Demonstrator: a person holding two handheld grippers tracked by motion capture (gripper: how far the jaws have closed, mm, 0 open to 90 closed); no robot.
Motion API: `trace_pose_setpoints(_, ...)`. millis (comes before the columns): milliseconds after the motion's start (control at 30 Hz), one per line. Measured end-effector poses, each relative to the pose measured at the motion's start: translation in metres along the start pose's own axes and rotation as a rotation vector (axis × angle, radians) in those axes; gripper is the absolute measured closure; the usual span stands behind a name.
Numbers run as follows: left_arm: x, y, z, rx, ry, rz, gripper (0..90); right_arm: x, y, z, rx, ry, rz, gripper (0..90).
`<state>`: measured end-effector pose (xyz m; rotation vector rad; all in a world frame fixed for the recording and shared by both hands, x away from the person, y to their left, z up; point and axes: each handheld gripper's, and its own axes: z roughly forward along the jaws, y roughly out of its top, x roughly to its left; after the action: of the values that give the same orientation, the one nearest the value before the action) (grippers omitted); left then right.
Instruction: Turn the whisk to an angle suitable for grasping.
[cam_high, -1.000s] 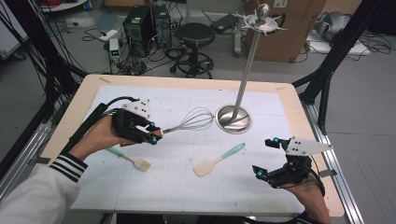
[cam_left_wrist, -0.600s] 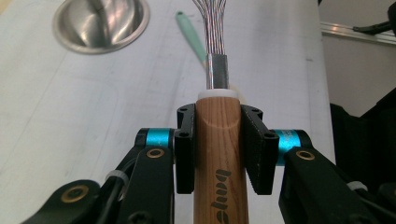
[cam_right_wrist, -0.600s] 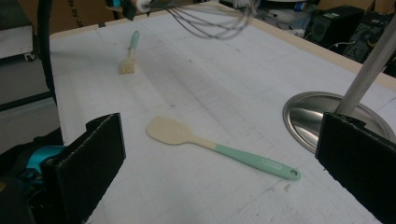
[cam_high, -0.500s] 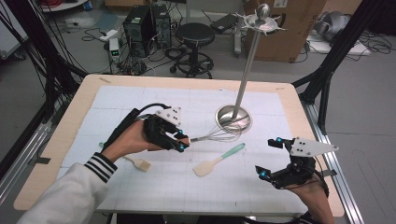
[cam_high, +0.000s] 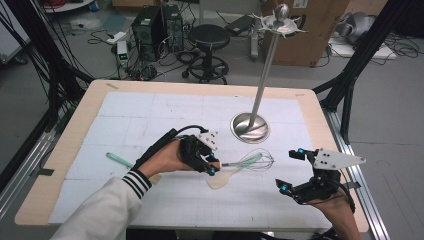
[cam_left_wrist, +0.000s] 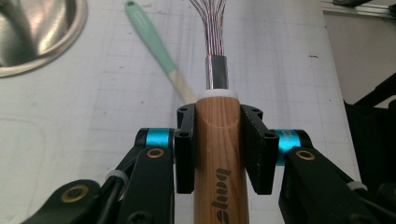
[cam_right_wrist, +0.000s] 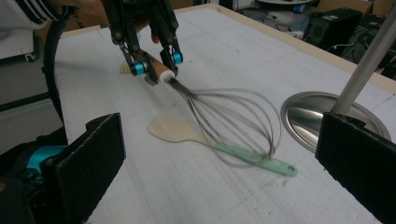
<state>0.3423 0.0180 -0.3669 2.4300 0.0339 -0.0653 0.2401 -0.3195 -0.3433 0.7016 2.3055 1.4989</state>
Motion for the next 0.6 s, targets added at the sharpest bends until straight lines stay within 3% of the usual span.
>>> trace_pose_setpoints(133, 0.0, -0.001, 0.017, 0.001, -0.022, 0.014, 68.5, 0.0, 0.001, 0.002, 0.006, 0.008, -0.006, 0.1)
trace_pose_setpoints(333, 0.0, -0.002, 0.039, 0.046, -0.041, 0.01, 68.5, 0.0, -0.001, 0.004, 0.011, 0.009, 0.001, 0.1)
trace_pose_setpoints(500, -0.001, -0.004, 0.05, 0.097, -0.043, 0.014, 68.5, 0.0, 0.0, 0.004, 0.012, 0.007, 0.0, 0.1)
trace_pose_setpoints(600, 0.0, -0.004, 0.051, 0.093, -0.046, 0.005, 68.4, 0.0, 0.0, 0.004, 0.011, 0.005, -0.004, 0.1)
